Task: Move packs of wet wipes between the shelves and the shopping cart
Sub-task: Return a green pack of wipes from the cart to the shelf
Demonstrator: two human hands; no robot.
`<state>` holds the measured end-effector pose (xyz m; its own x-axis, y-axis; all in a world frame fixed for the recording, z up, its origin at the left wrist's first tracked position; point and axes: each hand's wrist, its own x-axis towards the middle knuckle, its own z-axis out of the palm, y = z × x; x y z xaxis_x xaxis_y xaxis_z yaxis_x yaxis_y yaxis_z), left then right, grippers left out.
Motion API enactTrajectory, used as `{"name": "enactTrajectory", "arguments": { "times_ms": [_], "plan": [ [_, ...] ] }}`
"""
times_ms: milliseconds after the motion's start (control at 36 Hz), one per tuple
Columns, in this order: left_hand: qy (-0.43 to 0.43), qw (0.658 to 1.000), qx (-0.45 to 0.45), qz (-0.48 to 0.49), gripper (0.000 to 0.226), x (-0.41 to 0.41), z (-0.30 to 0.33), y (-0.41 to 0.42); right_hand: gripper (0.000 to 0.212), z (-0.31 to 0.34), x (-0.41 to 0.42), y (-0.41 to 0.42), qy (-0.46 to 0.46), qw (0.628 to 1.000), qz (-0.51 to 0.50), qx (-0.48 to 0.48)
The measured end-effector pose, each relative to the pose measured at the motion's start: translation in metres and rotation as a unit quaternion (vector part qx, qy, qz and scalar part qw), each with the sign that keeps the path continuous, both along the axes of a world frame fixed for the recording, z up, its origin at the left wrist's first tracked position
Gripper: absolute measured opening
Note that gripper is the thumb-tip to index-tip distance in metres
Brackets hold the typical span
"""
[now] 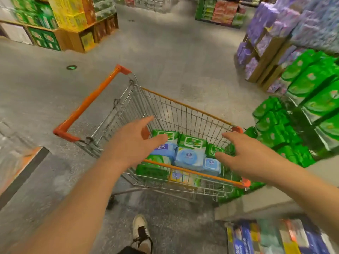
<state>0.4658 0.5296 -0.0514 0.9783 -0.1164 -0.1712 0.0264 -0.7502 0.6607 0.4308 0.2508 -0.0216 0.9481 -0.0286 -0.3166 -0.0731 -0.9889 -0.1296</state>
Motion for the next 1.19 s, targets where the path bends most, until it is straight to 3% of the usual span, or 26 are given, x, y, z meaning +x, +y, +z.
{"name": "enactTrajectory", "arguments": {
  "times_ms": [278,417,639,722,778,833,944,1028,1194],
  "plan": [
    [0.068,0.997,-0.036,0.021,0.078,0.100,-0.047,0.025,0.073,-0.033,0.116,0.037,0.043,0.998,0.049,-0.015],
    [0.103,0.993,-0.049,0.027,0.065,0.126,-0.073,0.036,0.072,-0.060,0.161,0.055,0.072,0.993,0.094,-0.001],
    [0.211,0.965,-0.107,0.112,0.069,0.154,-0.142,0.039,0.070,-0.124,0.227,0.067,0.138,0.978,0.157,0.022],
    [0.271,0.927,-0.170,0.198,0.051,0.166,-0.167,0.026,0.069,-0.158,0.248,0.066,0.161,0.969,0.187,0.029],
    [0.317,0.885,-0.216,0.265,0.028,0.176,-0.185,0.014,0.066,-0.180,0.260,0.065,0.176,0.962,0.208,0.031],
    [0.362,0.834,-0.272,0.314,0.020,0.185,-0.203,0.001,0.065,-0.204,0.271,0.064,0.202,0.953,0.223,0.036],
    [0.433,0.742,-0.329,0.392,0.026,0.200,-0.241,-0.022,0.066,-0.253,0.291,0.059,0.244,0.939,0.237,0.048],
    [0.476,0.686,-0.345,0.429,0.045,0.210,-0.270,-0.037,0.066,-0.281,0.305,0.053,0.267,0.927,0.259,0.049],
    [0.525,0.603,-0.362,0.479,0.054,0.223,-0.310,-0.061,0.063,-0.326,0.332,0.034,0.267,0.925,0.260,0.077]
  ]
}}
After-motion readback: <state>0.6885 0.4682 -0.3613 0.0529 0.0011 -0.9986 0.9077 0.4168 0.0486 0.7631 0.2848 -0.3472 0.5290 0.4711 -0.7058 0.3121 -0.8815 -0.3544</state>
